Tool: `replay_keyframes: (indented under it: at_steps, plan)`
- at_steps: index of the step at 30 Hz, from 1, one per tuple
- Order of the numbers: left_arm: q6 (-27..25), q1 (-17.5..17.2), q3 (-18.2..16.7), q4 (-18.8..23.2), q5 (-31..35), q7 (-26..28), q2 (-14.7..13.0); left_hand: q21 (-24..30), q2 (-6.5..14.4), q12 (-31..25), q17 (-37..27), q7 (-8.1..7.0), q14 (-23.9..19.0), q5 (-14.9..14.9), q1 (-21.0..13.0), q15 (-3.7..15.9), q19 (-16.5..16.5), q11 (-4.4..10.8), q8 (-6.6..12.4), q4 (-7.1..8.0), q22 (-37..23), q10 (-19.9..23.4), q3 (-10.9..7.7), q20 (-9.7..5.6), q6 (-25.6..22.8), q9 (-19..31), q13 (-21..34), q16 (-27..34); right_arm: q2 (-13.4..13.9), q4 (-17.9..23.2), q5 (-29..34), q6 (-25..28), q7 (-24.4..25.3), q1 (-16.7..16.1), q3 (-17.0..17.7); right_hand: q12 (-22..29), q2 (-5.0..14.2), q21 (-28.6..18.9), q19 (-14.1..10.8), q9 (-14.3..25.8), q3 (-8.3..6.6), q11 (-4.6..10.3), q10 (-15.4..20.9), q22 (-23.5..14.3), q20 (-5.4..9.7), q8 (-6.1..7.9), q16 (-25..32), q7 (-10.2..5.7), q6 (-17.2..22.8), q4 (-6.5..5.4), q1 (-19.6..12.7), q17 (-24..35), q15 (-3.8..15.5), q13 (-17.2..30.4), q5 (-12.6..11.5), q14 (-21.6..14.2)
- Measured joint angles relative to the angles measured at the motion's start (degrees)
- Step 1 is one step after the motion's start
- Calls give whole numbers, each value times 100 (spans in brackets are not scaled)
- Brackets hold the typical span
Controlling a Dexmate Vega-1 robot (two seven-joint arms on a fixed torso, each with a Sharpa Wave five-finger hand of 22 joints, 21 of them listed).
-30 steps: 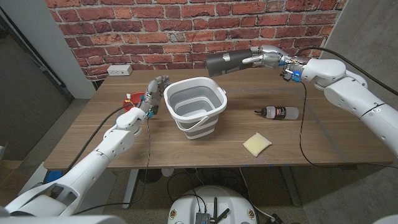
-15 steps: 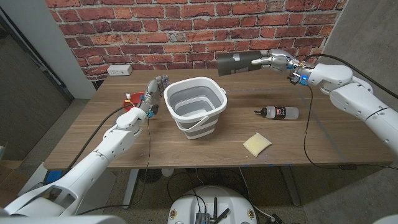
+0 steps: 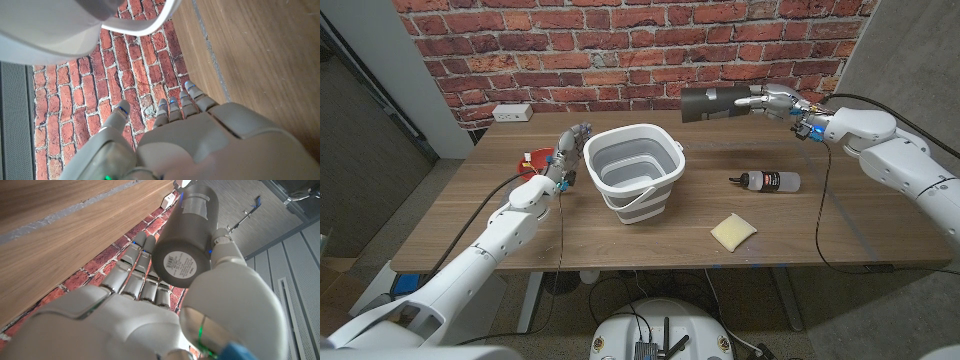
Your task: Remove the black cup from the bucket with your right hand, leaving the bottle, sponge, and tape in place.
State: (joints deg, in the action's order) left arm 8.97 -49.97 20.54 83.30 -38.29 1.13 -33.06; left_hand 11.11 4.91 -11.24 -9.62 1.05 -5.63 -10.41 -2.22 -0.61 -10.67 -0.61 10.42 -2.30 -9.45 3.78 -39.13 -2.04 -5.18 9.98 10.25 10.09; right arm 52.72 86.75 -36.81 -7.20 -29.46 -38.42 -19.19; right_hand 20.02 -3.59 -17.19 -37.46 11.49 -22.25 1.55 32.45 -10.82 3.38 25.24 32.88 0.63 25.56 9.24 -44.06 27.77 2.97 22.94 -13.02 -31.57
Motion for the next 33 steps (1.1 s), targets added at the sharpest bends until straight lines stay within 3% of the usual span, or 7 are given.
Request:
replay_keyframes:
  at_steps: [19, 33]
  plan:
    - [-9, -64, 17, 47, -25, 15, 16, 0, 0, 0, 0, 31, 0, 0, 0, 0, 0, 0, 0, 0, 0, 0, 0, 0, -31, 0, 0, 0, 155, -39, 122, 227, 282, -101, 23, -12, -1, 0, 22, 0, 18, 1, 0, 0, 21, 0, 0, 7, 7, 18, -1, -1, 0, 14, -35, 0]
    - [-68, -145, 19, 164, -45, 67, -9, 0, 0, 0, 0, -1, 0, 0, 0, 0, 0, 0, 0, 16, 0, 0, -16, 0, -63, 0, 0, 0, 415, 215, 502, 576, 554, -94, -61, -16, -2, 0, 43, 0, 27, 12, 12, 0, 0, 0, -27, 7, 7, 27, -2, -1, 0, 38, -56, 0]
